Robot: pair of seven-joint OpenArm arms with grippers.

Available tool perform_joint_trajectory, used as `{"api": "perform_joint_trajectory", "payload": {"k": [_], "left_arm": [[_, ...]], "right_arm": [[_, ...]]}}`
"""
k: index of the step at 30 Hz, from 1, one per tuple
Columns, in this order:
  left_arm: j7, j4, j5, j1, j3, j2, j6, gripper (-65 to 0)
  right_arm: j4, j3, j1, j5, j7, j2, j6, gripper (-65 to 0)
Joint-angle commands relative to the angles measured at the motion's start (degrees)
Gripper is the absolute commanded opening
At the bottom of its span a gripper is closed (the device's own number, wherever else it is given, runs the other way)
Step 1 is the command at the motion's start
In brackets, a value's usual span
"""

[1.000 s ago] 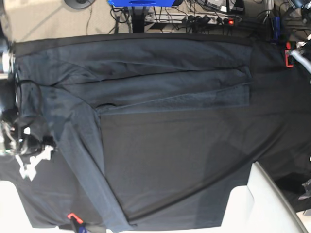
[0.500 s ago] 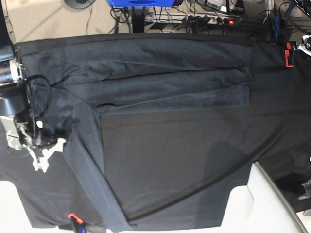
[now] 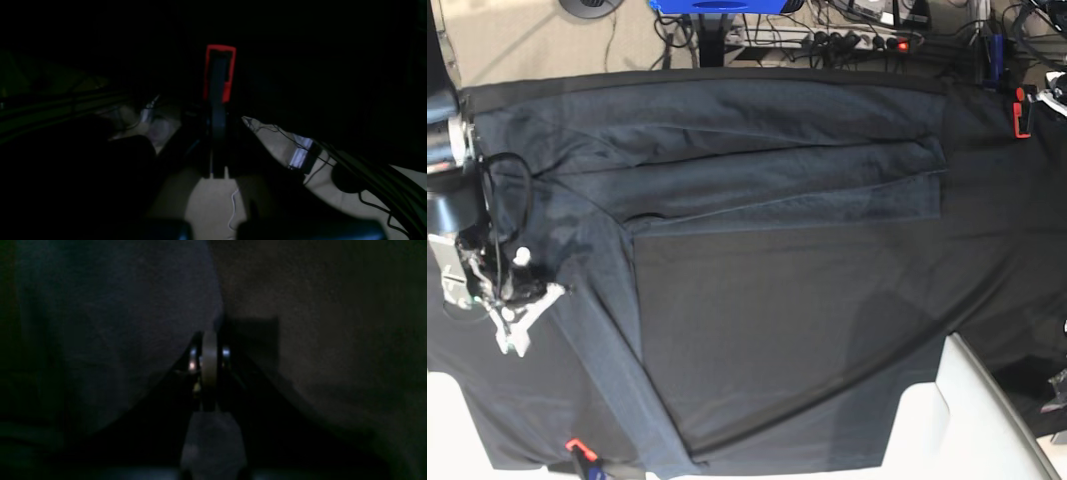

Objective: Fold the T-shirt properly
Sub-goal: 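Grasp the sleeve nearest the right gripper and lift it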

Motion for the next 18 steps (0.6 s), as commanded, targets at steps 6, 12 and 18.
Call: {"api": "perform_joint_trajectory", "payload": {"k": [6,12,18], "left_arm": [[-0.5,0.7,0.3,0.1,0.6,-1.7,-0.1,-65.0],[-0.5,1.1,0.4,0.0,6.4,-1.9,-0.1,-65.0],[-0.6,0.6,0.5,-1.9,7.0,-1.7,-0.1,-65.0]], "right_arm": [[25.7,7.1,-10.9,0.3,-12.4,0.6,-4.3,-65.0],[44.9,11.4,-22.5,0.3,-21.7,-2.7,-7.4,-65.0],[56.1,15.0,-31.3,0.2,-26.7,-5.8,-7.6,-65.0]]}}
